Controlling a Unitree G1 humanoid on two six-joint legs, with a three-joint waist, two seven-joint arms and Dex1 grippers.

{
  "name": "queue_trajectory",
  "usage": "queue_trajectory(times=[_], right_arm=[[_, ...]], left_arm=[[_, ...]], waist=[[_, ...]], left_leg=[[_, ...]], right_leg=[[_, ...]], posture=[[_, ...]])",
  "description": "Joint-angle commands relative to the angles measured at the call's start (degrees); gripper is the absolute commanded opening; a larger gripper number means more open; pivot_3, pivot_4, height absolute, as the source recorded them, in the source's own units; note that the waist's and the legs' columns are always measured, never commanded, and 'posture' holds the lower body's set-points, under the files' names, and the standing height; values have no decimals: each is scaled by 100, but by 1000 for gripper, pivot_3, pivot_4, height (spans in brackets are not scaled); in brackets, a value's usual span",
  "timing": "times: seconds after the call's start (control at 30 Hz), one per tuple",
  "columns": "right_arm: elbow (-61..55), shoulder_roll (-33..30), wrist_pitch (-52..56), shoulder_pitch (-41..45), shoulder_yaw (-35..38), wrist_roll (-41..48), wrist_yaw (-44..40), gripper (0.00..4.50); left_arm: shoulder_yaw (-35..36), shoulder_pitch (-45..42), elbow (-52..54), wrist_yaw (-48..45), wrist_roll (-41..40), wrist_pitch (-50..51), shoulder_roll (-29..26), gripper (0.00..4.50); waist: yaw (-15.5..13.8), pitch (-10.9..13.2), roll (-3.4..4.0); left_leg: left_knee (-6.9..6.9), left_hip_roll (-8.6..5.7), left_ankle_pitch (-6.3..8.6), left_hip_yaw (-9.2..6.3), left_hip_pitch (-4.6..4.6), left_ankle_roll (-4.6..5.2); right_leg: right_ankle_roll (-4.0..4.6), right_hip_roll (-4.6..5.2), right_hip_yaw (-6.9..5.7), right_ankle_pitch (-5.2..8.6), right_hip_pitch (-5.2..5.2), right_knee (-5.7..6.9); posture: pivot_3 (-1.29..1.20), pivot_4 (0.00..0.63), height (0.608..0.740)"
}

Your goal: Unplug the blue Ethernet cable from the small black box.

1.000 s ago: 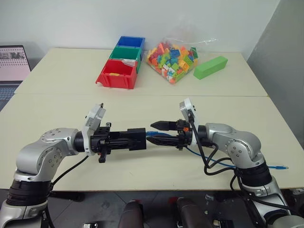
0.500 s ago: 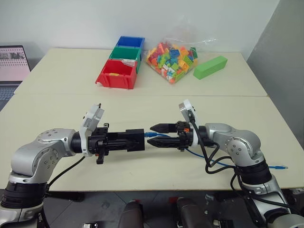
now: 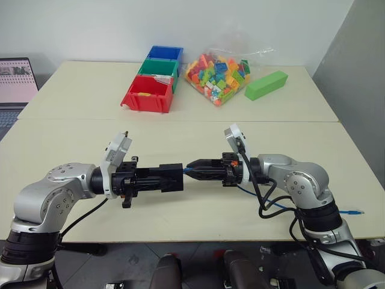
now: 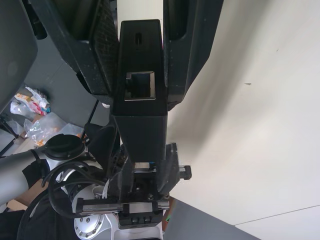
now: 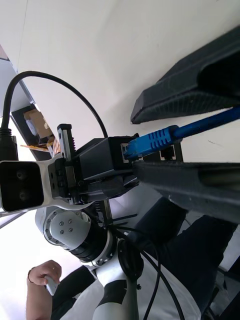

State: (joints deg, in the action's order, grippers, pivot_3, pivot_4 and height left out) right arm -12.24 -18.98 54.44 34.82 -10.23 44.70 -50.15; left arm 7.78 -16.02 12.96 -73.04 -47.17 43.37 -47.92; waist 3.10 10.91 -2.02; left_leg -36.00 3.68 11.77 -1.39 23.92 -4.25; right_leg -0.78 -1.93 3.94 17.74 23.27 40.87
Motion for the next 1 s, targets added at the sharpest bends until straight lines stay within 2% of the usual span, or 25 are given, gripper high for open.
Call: queue_trajectory(times=[0.03, 0.1, 0.6, 1.0], right_arm=[[-185, -4, -13, 115, 15, 91, -101, 251], [-191, -4, -25, 116, -6, 68, -125, 30], [-116, -212, -126, 28, -52, -105, -345, 29], [-391, -309, 21, -51, 85, 165, -290, 29]], left_arm=[[121, 2, 184, 17, -108, -8, -46, 788], [121, 0, 187, 29, -119, -1, -34, 788], [166, -13, 119, 92, -150, 24, 16, 788], [157, 6, 135, 111, -152, 22, 45, 788]], waist=[[0, 0, 0], [0, 0, 0], [1, 0, 0], [1, 1, 1]], left_leg=[[0, 0, 0, 0, 0, 0], [0, 0, 0, 1, 0, 0], [1, 0, 0, 1, 0, 0], [1, 0, 0, 1, 0, 0]], right_leg=[[0, 0, 0, 0, 0, 0], [0, 0, 0, 0, 0, 0], [0, 0, 0, 0, 1, -1], [0, 0, 0, 0, 1, -1]], posture=[[0, 150, 740], [0, 150, 740], [0, 150, 740], [0, 150, 740]])
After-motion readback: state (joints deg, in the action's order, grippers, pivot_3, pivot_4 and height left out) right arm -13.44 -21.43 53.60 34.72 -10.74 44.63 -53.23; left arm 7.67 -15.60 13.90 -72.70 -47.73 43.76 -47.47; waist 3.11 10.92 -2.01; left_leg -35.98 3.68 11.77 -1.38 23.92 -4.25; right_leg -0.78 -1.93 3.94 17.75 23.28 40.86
